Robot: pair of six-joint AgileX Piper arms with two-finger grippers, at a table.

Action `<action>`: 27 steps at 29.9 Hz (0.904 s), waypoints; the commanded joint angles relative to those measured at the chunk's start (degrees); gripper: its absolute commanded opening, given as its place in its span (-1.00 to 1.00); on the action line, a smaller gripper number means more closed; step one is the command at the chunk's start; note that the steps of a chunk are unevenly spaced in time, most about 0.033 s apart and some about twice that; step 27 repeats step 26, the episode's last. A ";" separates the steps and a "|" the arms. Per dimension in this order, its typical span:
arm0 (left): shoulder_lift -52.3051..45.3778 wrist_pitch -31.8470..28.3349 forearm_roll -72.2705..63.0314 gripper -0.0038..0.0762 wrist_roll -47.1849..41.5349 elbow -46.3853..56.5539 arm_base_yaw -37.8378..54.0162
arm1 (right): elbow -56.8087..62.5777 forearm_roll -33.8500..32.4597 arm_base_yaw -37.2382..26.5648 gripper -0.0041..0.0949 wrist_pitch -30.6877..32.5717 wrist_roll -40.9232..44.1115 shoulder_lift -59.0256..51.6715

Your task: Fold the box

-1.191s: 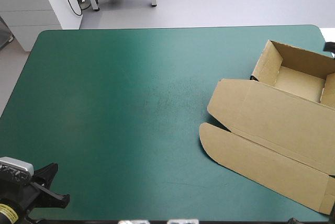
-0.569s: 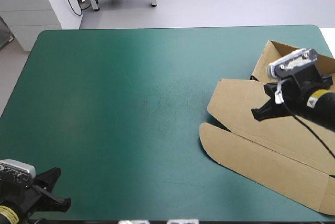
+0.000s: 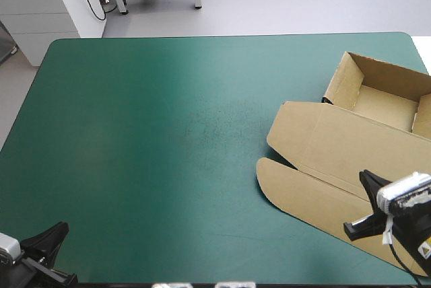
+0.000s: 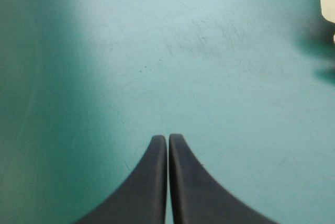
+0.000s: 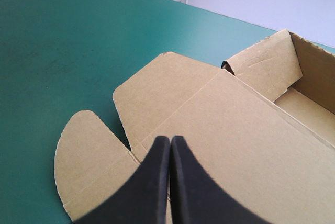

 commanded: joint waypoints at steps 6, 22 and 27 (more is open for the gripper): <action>-1.68 -3.45 -0.66 -0.92 3.07 -0.78 -0.30 | 7.05 -0.59 0.15 -0.96 -6.85 2.19 -11.93; -1.68 -3.30 -5.01 -0.92 7.11 3.51 -0.30 | 13.51 -0.59 0.15 -0.96 -2.29 4.22 -18.64; -1.68 -3.30 -5.01 -0.92 7.11 3.51 -0.30 | 13.51 -1.47 0.15 -0.96 -2.29 5.40 -18.64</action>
